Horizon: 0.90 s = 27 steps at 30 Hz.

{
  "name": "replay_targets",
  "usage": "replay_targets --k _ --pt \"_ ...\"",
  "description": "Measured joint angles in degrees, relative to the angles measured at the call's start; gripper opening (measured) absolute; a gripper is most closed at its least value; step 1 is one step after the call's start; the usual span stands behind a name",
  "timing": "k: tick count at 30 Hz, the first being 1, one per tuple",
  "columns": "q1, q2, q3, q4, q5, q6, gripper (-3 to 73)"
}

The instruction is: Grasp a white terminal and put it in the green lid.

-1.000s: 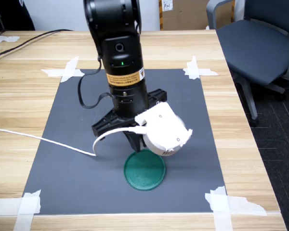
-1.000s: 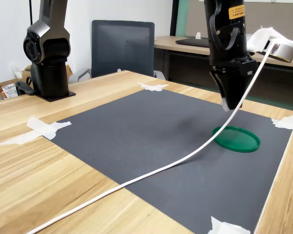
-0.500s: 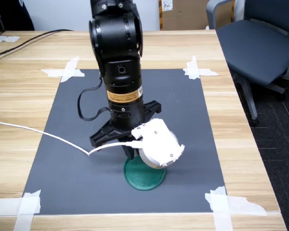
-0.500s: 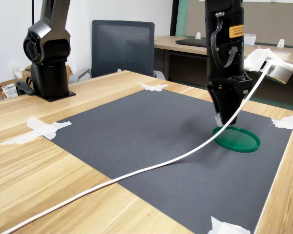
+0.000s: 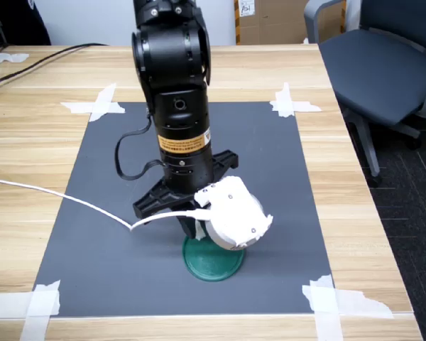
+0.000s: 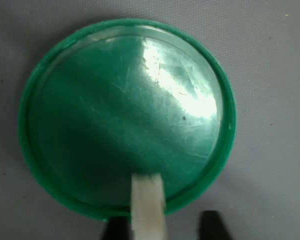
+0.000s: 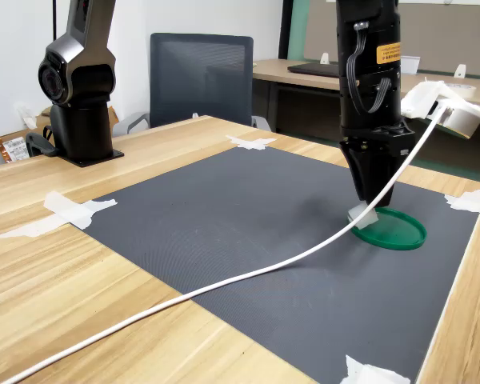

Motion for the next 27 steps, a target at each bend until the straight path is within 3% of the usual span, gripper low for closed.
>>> replay_targets --k 3,6,16,22,27 --pt "0.00 0.00 0.00 0.66 -0.06 0.00 42.2" --pt "0.00 0.00 0.00 1.11 -0.06 0.00 47.2" --pt "0.00 -7.05 1.44 1.59 0.36 1.24 48.1" --pt "0.00 -18.44 9.62 1.64 -6.01 3.21 42.6" --pt "0.00 -28.93 20.14 1.70 -14.41 3.59 25.8"
